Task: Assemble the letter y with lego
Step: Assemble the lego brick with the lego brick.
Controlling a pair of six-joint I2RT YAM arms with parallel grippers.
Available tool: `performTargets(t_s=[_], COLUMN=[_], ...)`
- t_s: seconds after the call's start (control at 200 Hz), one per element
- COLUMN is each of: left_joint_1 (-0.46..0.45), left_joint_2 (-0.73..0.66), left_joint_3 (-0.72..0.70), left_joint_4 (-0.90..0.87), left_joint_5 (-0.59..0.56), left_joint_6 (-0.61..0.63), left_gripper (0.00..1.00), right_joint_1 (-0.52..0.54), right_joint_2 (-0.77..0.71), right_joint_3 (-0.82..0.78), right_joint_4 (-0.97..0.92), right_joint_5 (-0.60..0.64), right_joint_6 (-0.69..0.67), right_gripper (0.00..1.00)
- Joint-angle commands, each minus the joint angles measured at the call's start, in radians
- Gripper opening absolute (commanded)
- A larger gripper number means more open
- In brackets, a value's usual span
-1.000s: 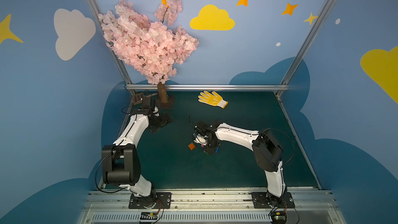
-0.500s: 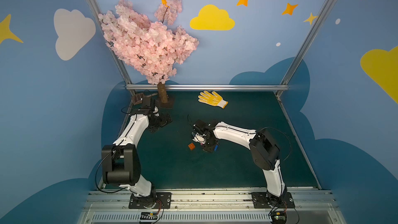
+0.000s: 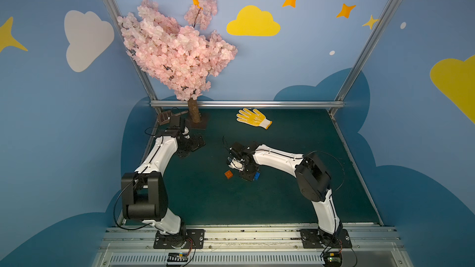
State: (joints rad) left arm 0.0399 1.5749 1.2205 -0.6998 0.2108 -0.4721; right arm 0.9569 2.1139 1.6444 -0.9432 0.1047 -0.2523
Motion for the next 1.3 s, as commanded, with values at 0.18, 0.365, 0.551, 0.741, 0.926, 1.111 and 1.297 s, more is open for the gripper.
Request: performTargets(t_s=[0.18,0.365,0.551,0.741,0.926,1.111,1.297], left_joint_1=[0.011,0.013,0.015,0.015,0.015,0.016,0.017], left_joint_2=[0.011,0.011,0.012,0.011,0.011,0.011,0.011], left_joint_3=[-0.004,-0.004,-0.004,-0.006,-0.005,-0.005,-0.006], left_joint_4=[-0.015,-0.015,-0.015,-0.015,-0.015,-0.015,-0.015], left_joint_5=[0.002,0.002,0.004,0.005,0.004,0.003,0.005], left_joint_6=[0.001,-0.001,-0.002,-0.001,-0.001,-0.002,-0.003], left_gripper=[1.0,1.0,1.0,1.0,1.0,1.0,1.0], right_joint_1=[-0.006,-0.007,-0.006,-0.007,-0.007,-0.007,-0.01], right_joint_2=[0.026,0.038,0.043,0.046,0.057,0.052,0.031], right_joint_3=[0.02,0.018,0.006,0.002,0.002,0.001,-0.006], right_joint_4=[-0.001,0.004,0.021,0.033,0.03,0.032,0.047], right_joint_5=[-0.028,-0.036,-0.038,-0.043,-0.046,-0.046,-0.053], right_joint_6=[0.005,0.01,0.02,0.028,0.03,0.031,0.043], right_gripper=[0.44,0.44,0.43,0.43,0.43,0.43,0.44])
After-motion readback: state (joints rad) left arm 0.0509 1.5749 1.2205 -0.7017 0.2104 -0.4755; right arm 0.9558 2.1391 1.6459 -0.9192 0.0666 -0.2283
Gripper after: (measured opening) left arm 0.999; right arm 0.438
